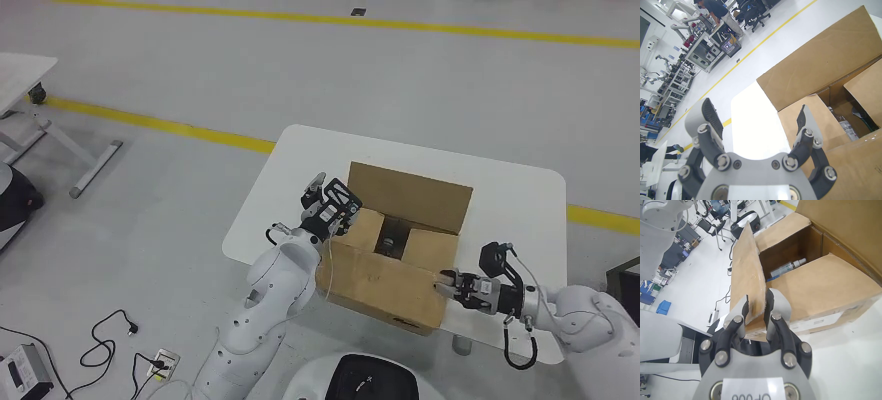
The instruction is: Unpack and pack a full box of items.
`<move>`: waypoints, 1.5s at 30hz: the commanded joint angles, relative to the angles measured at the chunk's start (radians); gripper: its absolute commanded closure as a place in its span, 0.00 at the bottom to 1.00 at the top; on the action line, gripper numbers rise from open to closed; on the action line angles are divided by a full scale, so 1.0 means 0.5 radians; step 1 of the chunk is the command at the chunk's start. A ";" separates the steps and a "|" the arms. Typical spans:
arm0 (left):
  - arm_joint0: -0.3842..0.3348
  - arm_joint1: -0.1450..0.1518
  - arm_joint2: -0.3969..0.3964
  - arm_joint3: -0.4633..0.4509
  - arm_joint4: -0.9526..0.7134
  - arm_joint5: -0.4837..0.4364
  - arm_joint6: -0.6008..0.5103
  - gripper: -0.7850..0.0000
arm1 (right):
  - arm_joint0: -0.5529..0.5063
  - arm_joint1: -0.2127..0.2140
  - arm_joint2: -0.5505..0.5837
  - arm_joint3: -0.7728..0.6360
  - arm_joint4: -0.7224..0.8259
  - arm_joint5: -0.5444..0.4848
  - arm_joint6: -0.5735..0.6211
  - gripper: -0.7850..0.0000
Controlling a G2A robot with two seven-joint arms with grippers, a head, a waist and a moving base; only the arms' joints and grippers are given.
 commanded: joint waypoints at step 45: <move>0.011 0.006 0.035 0.008 0.008 -0.080 0.001 0.00 | -0.621 0.072 0.468 -0.702 -1.863 0.474 -1.798 1.00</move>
